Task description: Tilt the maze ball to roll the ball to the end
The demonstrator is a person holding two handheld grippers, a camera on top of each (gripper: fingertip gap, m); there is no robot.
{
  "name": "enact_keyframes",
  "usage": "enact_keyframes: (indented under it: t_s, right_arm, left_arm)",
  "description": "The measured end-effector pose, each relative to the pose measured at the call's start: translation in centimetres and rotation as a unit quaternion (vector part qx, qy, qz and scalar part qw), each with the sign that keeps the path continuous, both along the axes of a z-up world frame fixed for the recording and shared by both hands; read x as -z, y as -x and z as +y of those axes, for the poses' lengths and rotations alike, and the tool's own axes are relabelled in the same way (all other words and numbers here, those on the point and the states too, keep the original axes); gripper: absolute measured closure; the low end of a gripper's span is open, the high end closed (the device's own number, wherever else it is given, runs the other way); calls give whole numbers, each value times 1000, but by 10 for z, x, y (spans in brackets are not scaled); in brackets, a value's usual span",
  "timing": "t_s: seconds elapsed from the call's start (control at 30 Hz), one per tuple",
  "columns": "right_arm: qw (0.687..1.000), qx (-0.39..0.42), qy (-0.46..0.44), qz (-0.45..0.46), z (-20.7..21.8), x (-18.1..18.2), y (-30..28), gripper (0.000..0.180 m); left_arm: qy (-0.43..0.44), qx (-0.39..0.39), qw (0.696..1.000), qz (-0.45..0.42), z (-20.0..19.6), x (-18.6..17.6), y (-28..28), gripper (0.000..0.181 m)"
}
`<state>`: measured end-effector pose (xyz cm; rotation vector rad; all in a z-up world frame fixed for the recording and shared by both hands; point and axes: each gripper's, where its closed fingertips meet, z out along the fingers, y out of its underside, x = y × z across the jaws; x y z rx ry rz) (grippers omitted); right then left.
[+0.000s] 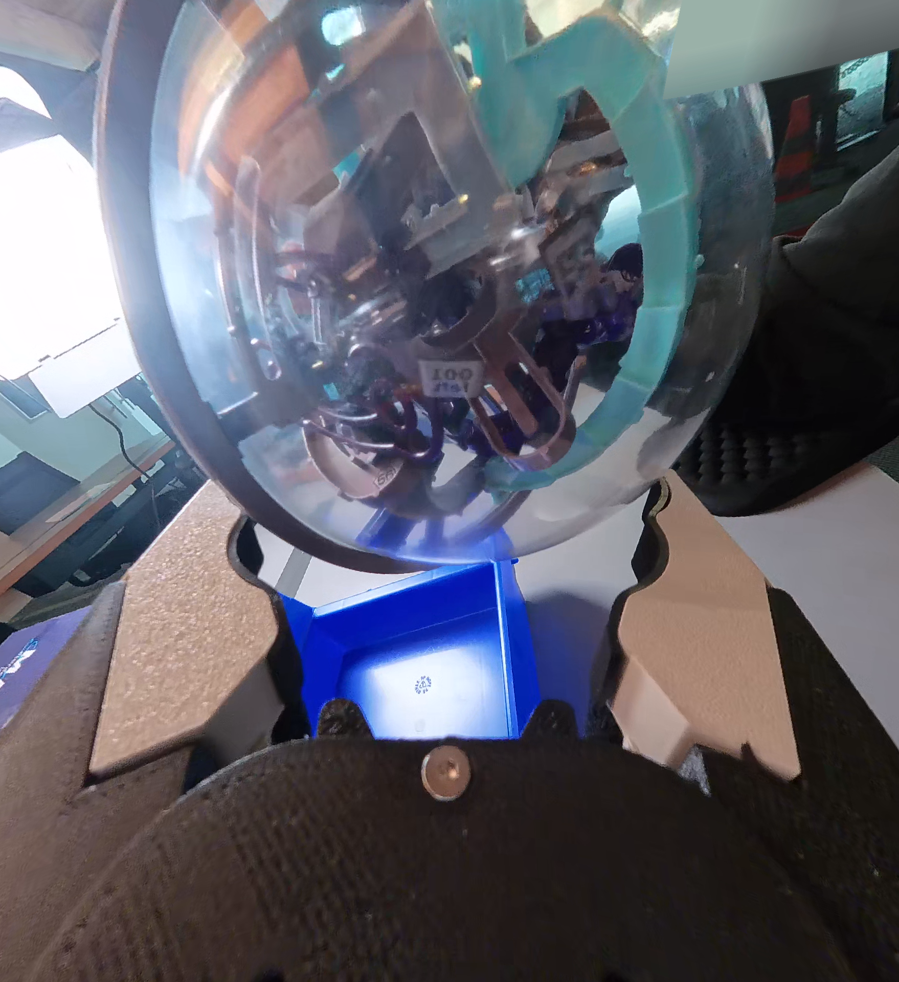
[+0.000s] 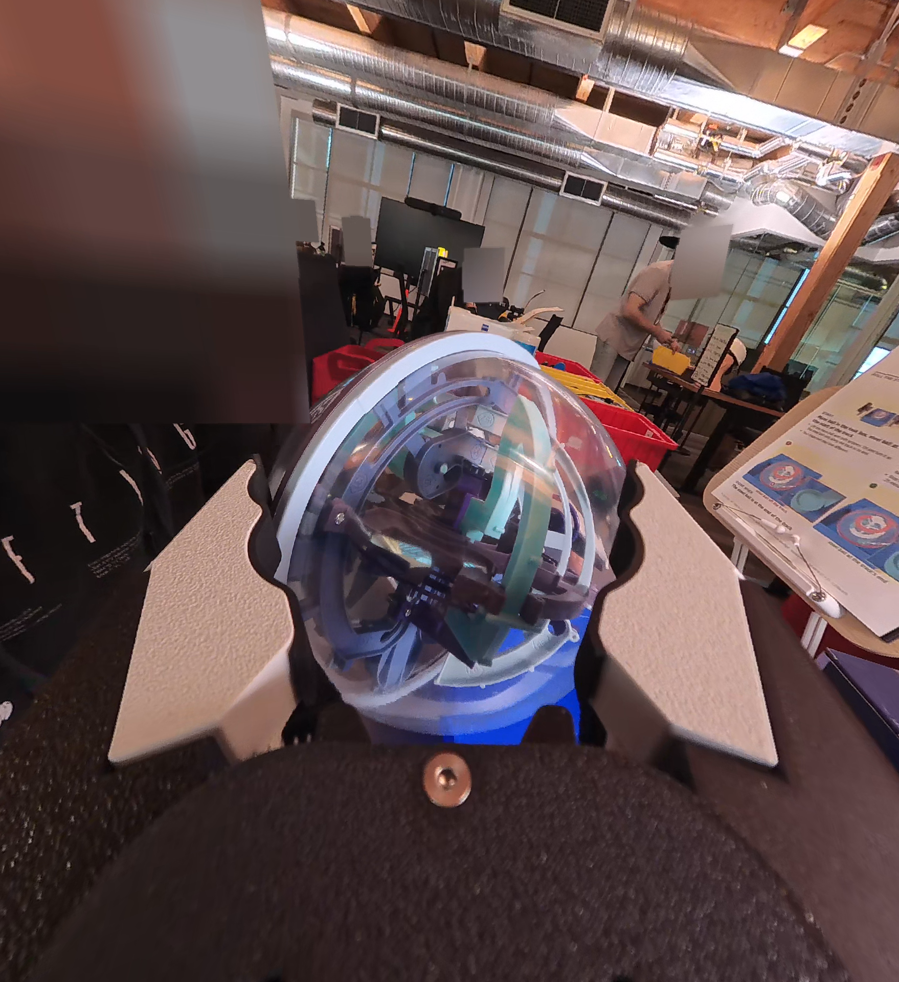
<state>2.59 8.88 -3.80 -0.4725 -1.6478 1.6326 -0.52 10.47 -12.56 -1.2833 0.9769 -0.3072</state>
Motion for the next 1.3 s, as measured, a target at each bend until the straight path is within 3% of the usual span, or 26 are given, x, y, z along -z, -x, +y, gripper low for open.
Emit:
enact_keyframes:
  t_s: [0.47, 0.7, 0.97, 1.3]
  right_arm:
    - [997, -12, 82, -4, 13, -7, 6, 53]
    - [994, 31, 93, -55, 18, 0, 25, 53]
    - [976, 36, 185, -111, 39, 0, 33, 53]
    - [991, 18, 117, -55, 23, -2, 21, 53]
  left_arm:
    - [26, 14, 998, -47, -2, -11, 2, 38]
    - [85, 31, 994, -63, 4, 6, 13, 38]
    - [167, 46, 977, -128, 5, 0, 14, 38]
    - [94, 32, 992, -83, 3, -1, 10, 38]
